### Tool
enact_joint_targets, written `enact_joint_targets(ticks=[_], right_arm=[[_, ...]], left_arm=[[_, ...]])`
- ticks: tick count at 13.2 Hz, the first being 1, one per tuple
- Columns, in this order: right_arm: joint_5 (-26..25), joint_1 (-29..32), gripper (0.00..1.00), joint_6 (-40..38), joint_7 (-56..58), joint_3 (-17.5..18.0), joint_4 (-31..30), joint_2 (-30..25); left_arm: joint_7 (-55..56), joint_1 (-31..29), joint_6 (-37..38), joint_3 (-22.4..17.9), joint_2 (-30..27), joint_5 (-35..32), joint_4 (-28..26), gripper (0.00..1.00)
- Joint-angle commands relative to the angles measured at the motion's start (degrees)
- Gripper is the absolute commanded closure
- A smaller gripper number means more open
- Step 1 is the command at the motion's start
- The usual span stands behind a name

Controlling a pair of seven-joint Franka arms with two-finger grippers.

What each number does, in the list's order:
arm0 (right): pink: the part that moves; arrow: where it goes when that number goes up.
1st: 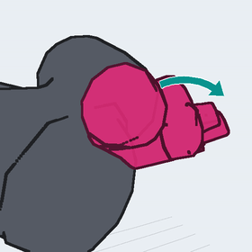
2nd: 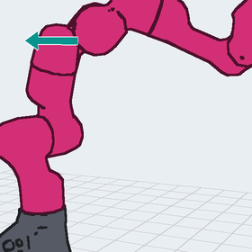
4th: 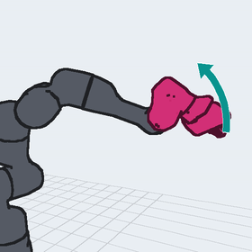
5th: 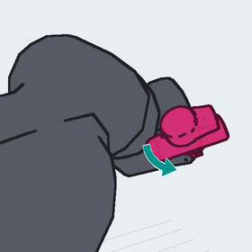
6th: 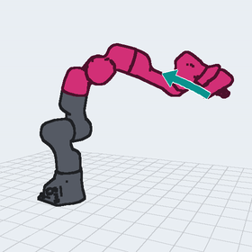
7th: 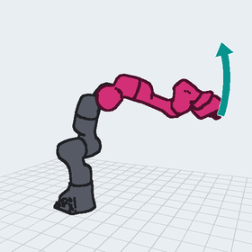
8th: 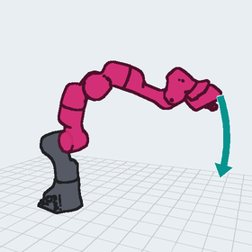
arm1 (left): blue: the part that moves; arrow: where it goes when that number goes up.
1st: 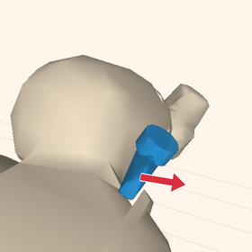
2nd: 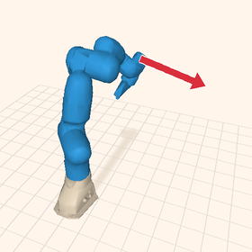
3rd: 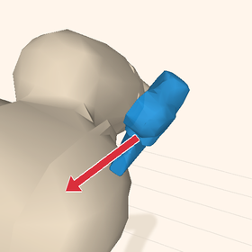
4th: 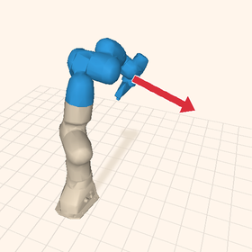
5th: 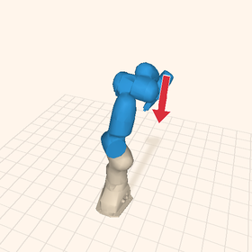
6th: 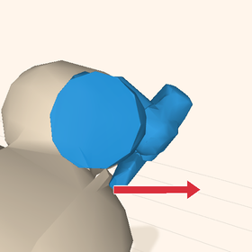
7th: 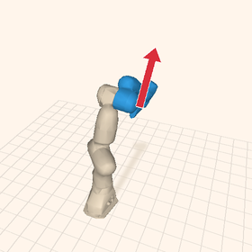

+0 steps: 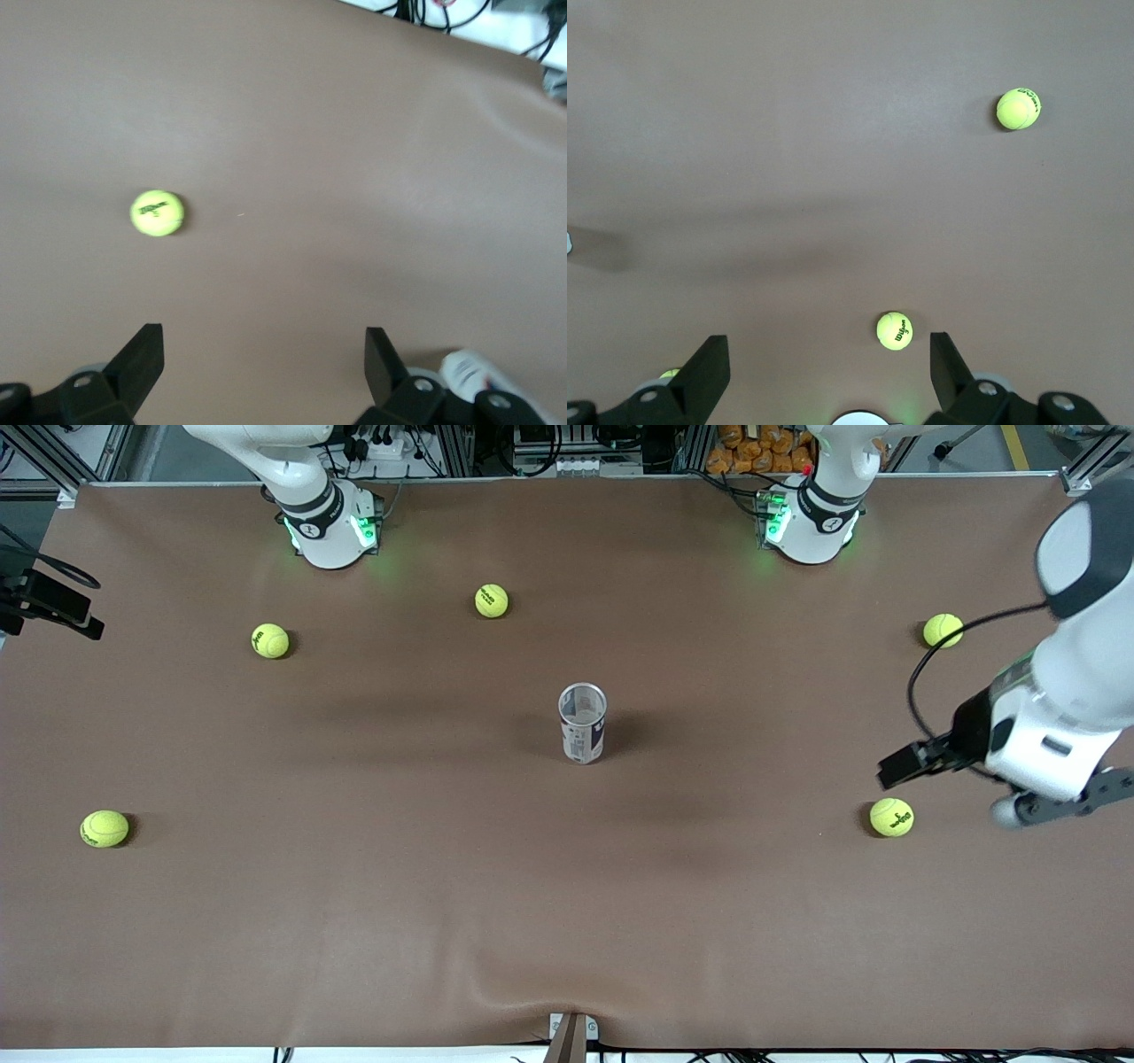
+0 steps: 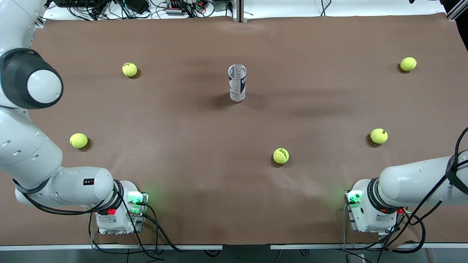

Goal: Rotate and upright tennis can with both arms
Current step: 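Open the left gripper and lift it off the can rim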

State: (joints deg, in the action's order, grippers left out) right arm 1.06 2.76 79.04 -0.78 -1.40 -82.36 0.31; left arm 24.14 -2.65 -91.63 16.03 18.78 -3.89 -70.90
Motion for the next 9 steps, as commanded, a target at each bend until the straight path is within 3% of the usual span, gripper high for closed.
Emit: enact_joint_targets(ticks=[1,5,9], right_arm=[[-0.53,-0.39,0.00,-0.55,-0.36,-0.09,0.10,-0.22],[-0.53,-0.39,0.00,-0.55,-0.36,-0.09,0.10,-0.22],[-0.53,-0.39,0.00,-0.55,-0.45,-0.09,0.10,-0.22]], left_arm=[[-3.14,-0.08,4.78,-1.42,-4.80,-0.95,-2.48,0.00],[-6.20,5.37,4.97,-10.30,-11.66,4.76,-8.53,0.00],[-8.24,5.37,4.79,-10.93,-18.43,4.59,-15.57,0.00]])
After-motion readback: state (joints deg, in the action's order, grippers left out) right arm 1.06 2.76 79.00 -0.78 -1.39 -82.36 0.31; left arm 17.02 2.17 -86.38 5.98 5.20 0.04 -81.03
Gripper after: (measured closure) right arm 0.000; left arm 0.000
